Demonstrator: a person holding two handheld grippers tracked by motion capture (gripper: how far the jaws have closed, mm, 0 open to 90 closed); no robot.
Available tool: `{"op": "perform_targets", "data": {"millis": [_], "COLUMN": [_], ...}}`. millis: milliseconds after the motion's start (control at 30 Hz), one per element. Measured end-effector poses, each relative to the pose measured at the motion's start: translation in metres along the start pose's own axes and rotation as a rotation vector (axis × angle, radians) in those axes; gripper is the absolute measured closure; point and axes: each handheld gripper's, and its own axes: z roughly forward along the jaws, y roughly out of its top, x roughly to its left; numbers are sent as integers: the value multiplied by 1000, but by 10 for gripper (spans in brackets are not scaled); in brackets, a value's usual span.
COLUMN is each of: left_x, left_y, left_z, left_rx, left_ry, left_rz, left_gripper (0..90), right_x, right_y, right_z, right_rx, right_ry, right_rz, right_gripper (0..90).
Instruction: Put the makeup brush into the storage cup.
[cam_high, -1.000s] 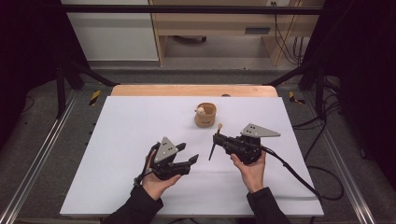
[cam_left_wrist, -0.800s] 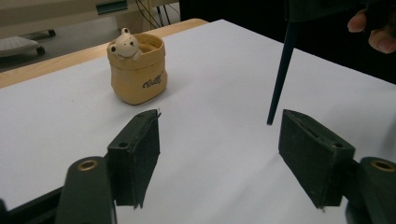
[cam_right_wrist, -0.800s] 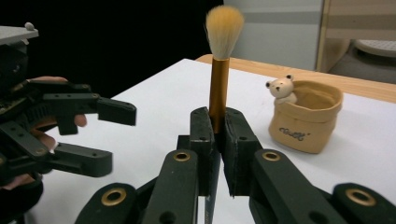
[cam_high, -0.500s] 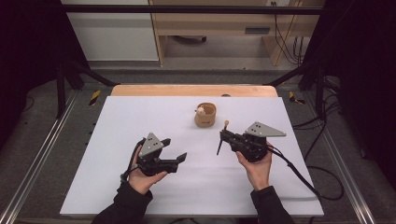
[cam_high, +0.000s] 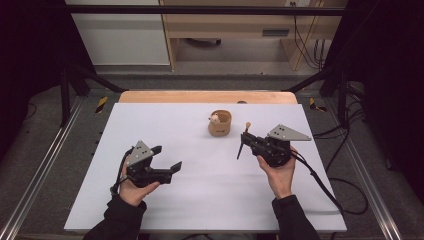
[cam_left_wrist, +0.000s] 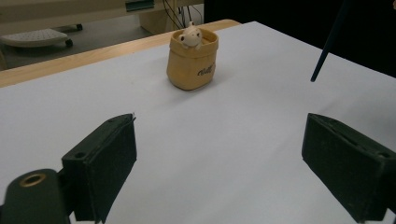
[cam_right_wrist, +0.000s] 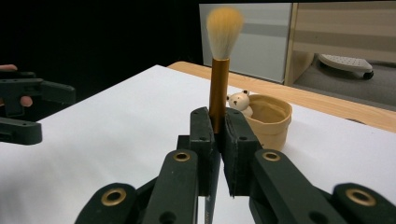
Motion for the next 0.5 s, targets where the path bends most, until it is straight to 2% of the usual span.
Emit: {"op": "perform_targets", "data": {"millis": [133, 233, 500], "left_x": [9, 14, 25], "left_y": [-5, -8, -17], "left_z": [-11, -18, -26], "left_rx": [-18, -32, -32], "left_ry": [17, 26, 55], "left_rz": [-4, -6, 3], "left_gripper": [95, 93, 85], "right_x": [-2, -3, -4], "right_y": [4, 7, 12], "right_z": [1, 3, 9], "right_rx": [-5, -8, -2], "right_ry": [-1, -7, -16], "right_rz": [5, -9, -11], "right_gripper": [837, 837, 837]}}
